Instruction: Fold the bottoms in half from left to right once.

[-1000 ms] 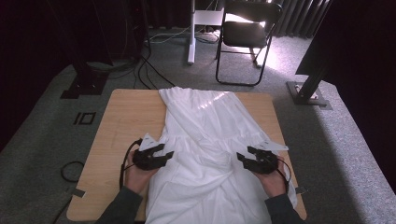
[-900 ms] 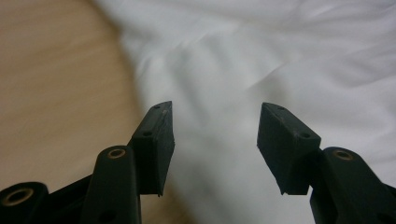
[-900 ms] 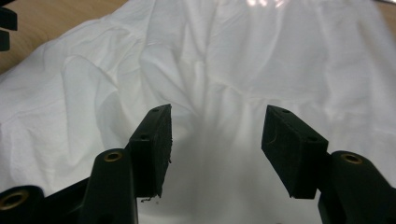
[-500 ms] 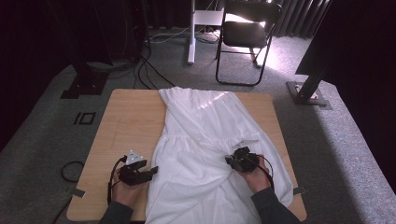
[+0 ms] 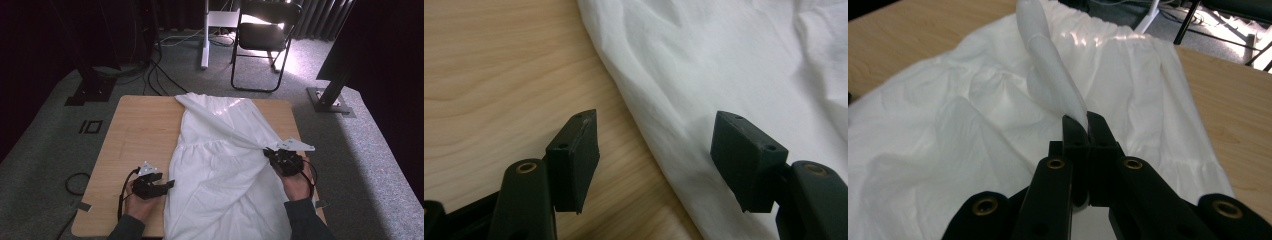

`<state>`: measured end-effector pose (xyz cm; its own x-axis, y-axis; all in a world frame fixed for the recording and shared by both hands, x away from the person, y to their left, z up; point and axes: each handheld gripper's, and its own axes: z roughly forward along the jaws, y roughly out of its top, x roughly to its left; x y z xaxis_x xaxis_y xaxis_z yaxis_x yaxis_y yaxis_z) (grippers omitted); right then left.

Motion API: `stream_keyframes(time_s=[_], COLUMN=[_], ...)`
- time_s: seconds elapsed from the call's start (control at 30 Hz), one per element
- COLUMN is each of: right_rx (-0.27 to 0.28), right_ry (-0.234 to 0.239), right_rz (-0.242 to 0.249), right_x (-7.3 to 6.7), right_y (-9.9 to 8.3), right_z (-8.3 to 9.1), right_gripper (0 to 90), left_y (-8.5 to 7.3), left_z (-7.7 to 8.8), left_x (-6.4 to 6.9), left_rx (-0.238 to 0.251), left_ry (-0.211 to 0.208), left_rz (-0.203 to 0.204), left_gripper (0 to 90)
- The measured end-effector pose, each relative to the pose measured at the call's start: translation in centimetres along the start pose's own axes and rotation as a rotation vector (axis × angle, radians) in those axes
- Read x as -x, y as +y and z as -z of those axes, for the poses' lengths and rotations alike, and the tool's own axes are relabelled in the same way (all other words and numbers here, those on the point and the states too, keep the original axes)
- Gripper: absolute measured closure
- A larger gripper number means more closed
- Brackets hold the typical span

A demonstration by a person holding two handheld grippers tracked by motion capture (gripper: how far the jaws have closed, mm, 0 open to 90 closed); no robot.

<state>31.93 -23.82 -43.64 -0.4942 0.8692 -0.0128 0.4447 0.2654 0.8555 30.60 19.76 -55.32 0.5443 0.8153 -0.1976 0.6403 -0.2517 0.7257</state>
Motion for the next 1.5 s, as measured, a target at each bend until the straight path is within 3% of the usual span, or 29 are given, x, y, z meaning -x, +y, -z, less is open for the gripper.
stream_keyframes(time_s=[0.2,0.23,0.3,0.33,0.37,0.43,0.5,0.53,0.6,0.63,0.7,0.77,0.83,0.9,0.93,0.97,1.0,1.1,1.2,1.23,1.3,1.33,1.4,1.43,1.5], right_rx=[0.048,0.053,0.066,0.069,0.075,0.079,0.075,0.074,0.072,0.070,0.060,0.059,0.093,0.112,0.128,0.140,0.137,0.043,-0.064,-0.102,-0.169,-0.225,-0.251,-0.286,-0.297], right_ry=[-0.016,-0.018,-0.020,-0.022,-0.022,-0.022,-0.016,-0.009,0.006,0.039,0.090,0.098,0.062,0.038,-0.007,-0.080,-0.119,-0.212,-0.259,-0.271,-0.270,-0.259,-0.250,-0.230,-0.220], right_rz=[0.003,0.005,0.013,0.016,0.018,0.023,0.028,0.026,0.025,0.020,0.027,0.057,0.064,0.054,0.047,0.035,0.024,-0.018,-0.016,-0.031,-0.062,-0.083,-0.107,-0.143,-0.157], right_x=[0.2,0.2,0.1,0.1,0.0,0.0,-0.2,-0.3,-0.3,-0.5,-1.2,-2.1,-2.3,-1.9,-1.2,-0.3,0.4,3.4,5.0,5.6,6.9,8.0,8.5,9.1,9.3], right_y=[1.0,1.2,1.6,1.8,1.9,2.0,1.9,1.8,1.7,1.6,1.6,1.6,1.9,2.0,1.9,1.7,1.5,-0.6,-3.2,-4.3,-6.4,-8.3,-9.2,-10.6,-11.1], right_z=[1.0,1.2,1.5,1.6,1.7,1.8,1.8,1.8,1.7,1.7,1.5,1.5,2.3,2.8,3.5,4.2,4.5,4.6,3.0,2.2,0.5,-1.1,-1.8,-2.8,-3.2], right_gripper=[89.2,89.2,89.2,89.2,89.1,89.2,89.2,89.2,89.2,89.2,89.3,89.3,89.3,89.3,89.3,89.3,89.3,89.1,89.0,89.0,88.9,88.3,87.8,86.5,86.4], left_y=[0.3,0.4,0.7,0.7,0.8,0.9,1.5,1.5,2.3,2.6,3.9,5.1,6.4,7.1,7.2,7.3,7.3,6.8,6.0,5.8,5.2,4.6,4.3,4.1,3.7], left_z=[-1.3,-1.5,-1.9,-2.0,-1.9,-1.7,1.0,1.0,3.5,4.4,6.9,8.4,9.5,9.2,8.5,8.0,7.2,4.2,1.5,0.5,-1.7,-3.5,-4.3,-4.9,-5.7], left_x=[1.6,1.9,2.5,2.8,3.1,3.2,1.8,1.8,0.4,0.2,0.6,1.6,2.4,3.4,4.2,4.6,5.1,6.5,7.9,8.2,8.4,8.0,7.9,7.7,7.3], left_rx=[0.002,-0.002,-0.039,-0.042,-0.043,-0.031,0.044,0.044,0.092,0.106,0.146,0.179,0.209,0.222,0.212,0.204,0.188,0.143,0.093,0.067,0.009,-0.033,-0.052,-0.074,-0.092], left_ry=[-0.024,-0.034,-0.064,-0.052,-0.036,-0.014,0.093,0.093,0.175,0.211,0.358,0.428,0.382,0.298,0.261,0.247,0.229,0.157,0.074,0.050,0.056,0.031,0.039,0.051,0.065], left_rz=[-0.023,-0.029,-0.074,-0.106,-0.130,-0.139,-0.118,-0.118,-0.095,-0.102,-0.153,-0.190,-0.194,-0.213,-0.237,-0.249,-0.258,-0.268,-0.302,-0.318,-0.328,-0.297,-0.298,-0.308,-0.306], left_gripper=[38.0,44.6,73.8,85.2,88.5,89.4,89.6,89.6,89.7,89.7,89.8,89.8,88.7,85.7,78.4,71.8,68.2,60.7,57.7,57.5,57.3,57.3,57.5,59.5,60.9])
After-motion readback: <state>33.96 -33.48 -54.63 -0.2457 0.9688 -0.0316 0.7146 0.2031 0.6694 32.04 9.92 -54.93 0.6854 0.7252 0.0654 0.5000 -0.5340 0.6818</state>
